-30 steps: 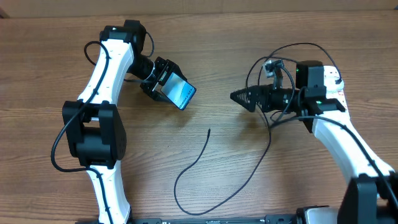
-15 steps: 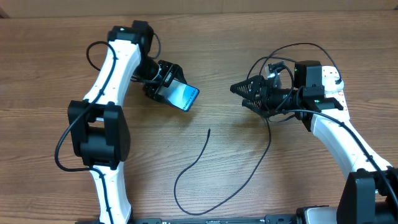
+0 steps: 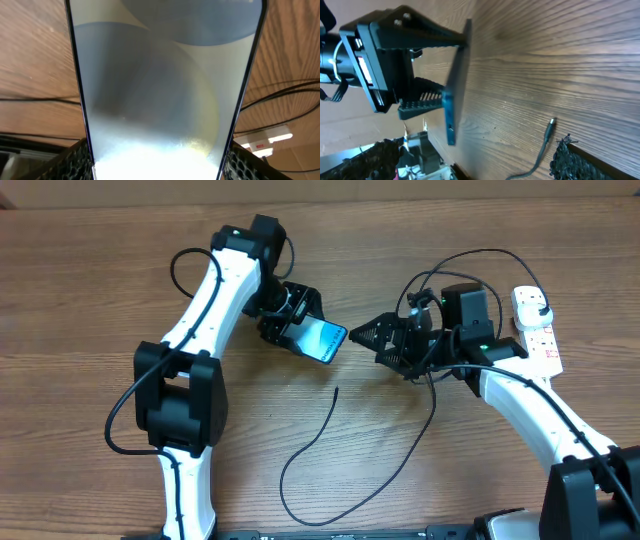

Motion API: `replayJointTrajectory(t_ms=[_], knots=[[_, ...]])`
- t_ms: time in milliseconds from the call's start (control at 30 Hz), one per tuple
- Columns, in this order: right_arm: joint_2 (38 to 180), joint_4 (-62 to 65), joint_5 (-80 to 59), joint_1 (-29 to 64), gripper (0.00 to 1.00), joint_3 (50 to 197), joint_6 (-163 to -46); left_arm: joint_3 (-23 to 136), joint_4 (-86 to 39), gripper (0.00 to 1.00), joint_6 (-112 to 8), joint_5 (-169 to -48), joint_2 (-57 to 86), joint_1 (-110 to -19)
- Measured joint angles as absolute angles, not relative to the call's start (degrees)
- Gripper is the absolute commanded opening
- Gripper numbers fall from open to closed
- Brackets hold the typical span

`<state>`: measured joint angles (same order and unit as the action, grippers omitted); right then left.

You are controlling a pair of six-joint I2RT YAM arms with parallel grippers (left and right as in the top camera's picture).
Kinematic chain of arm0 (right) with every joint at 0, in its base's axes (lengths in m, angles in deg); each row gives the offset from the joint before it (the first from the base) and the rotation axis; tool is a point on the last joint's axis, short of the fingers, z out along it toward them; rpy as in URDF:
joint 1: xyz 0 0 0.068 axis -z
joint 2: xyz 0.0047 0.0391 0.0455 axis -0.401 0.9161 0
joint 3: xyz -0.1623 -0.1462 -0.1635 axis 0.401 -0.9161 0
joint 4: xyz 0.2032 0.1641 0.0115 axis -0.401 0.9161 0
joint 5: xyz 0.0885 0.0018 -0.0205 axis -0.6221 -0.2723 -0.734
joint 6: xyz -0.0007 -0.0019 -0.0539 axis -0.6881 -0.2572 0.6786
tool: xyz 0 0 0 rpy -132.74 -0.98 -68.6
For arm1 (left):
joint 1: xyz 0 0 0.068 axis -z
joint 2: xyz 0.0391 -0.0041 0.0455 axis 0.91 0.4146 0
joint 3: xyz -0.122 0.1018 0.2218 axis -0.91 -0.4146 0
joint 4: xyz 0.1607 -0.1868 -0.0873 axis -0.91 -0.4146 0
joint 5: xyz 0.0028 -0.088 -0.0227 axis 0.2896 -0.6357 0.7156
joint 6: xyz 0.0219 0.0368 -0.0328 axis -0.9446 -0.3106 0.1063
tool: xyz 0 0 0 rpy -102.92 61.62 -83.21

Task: Plug charger to phone and switch on socket
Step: 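Move the right gripper to the phone's edge near the left gripper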

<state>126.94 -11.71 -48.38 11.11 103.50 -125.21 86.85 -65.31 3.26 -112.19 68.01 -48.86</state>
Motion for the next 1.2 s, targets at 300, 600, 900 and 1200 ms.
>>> replayJointTrajectory(t_ms=[300,600,900,1200], knots=[[126.94,-11.8,-47.89,11.0,1.0,103.5,-125.23,86.85,-64.13,0.04,7.72,-112.19,68.01,-45.96],[126.94,-9.83,-42.36,9.07,1.0,103.5,-125.58,86.85,-62.69,0.04,12.9,-112.08,68.01,-43.58],[126.94,-9.79,-37.8,7.19,0.85,103.5,-129.23,86.85,-62.08,0.04,18.03,-112.32,68.01,-41.41],[126.94,-9.75,-36.18,7.0,0.6,103.5,-132.77,86.85,-61.2,0.04,20.11,-113.63,68.01,-40.84]])
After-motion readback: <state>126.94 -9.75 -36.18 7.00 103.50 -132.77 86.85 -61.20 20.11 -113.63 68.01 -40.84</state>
